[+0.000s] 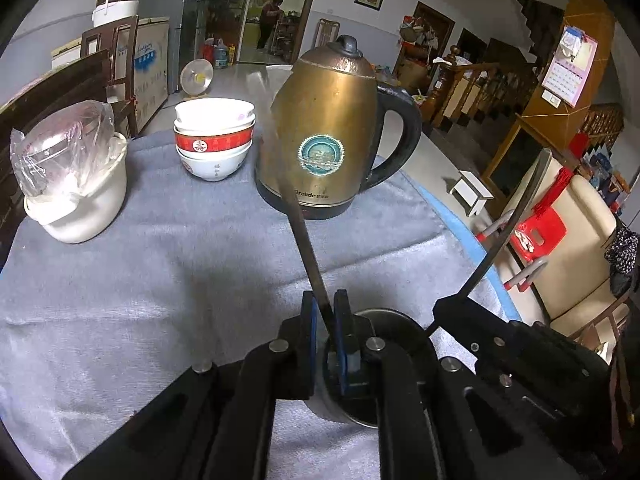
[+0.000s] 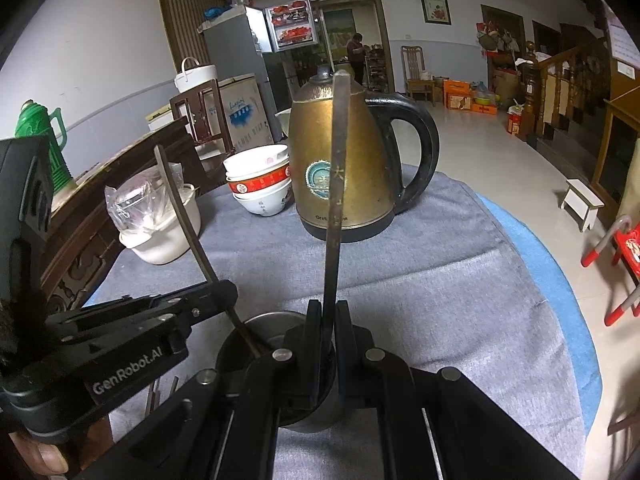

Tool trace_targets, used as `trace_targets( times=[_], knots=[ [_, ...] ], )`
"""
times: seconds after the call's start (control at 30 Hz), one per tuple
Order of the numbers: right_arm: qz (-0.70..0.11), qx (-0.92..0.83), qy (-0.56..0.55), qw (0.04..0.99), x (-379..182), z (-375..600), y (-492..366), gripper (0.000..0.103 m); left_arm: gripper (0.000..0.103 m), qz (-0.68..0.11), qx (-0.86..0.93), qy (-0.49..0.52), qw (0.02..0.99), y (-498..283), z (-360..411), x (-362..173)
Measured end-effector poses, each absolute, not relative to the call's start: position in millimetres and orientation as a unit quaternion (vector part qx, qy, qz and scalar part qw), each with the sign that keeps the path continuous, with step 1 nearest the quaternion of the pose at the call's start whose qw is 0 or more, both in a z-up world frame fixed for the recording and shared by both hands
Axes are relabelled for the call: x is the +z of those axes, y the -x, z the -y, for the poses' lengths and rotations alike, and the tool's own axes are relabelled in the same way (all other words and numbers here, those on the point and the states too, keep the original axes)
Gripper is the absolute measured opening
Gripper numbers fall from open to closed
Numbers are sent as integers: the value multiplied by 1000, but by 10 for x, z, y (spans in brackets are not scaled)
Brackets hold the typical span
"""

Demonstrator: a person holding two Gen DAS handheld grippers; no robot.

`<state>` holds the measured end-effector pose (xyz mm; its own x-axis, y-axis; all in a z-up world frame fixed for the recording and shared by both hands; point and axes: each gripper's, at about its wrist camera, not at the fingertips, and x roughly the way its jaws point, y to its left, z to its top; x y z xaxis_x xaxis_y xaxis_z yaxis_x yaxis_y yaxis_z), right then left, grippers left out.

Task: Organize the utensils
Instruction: 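Lower both chopsticks into the grey holder cup and open both tools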

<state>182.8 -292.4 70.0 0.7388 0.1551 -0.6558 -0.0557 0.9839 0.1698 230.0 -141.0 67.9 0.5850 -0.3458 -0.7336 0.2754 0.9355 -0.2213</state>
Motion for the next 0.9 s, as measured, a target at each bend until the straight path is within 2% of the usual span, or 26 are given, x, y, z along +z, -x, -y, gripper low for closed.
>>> trace_targets(
  times=[0.3,0.37,0.53,0.57,0.63,0.67,0.7,0.77,0.9],
  knots=[
    [-361,53,-68,929,683,2905,-1843,8,11,-423,-173,42,889,-2302,1397,685],
    [-361,53,-67,929,681,2906,-1843,8,19,-424,-166,39,890,-2307,1394,684],
    [-369,45,-67,926,682,2919,-1858,9,51,-417,-156,52,894,-2264,1301,757],
    [-372,44,-67,925,686,2922,-1864,11,53,-414,-153,55,896,-2252,1271,779],
    [-376,38,-68,924,703,2928,-1858,19,60,-405,-150,64,899,-2199,1193,854],
    [-374,34,-68,924,722,2934,-1846,31,60,-403,-150,66,901,-2184,1159,878],
    [-371,33,-70,925,744,2946,-1830,50,61,-399,-149,69,902,-2157,1113,921],
    [-357,31,-81,930,824,2987,-1767,77,65,-391,-147,77,905,-2091,1006,1008],
    [-331,19,-96,938,1026,3091,-1632,78,67,-377,-142,88,911,-1947,804,1151]
  ],
)
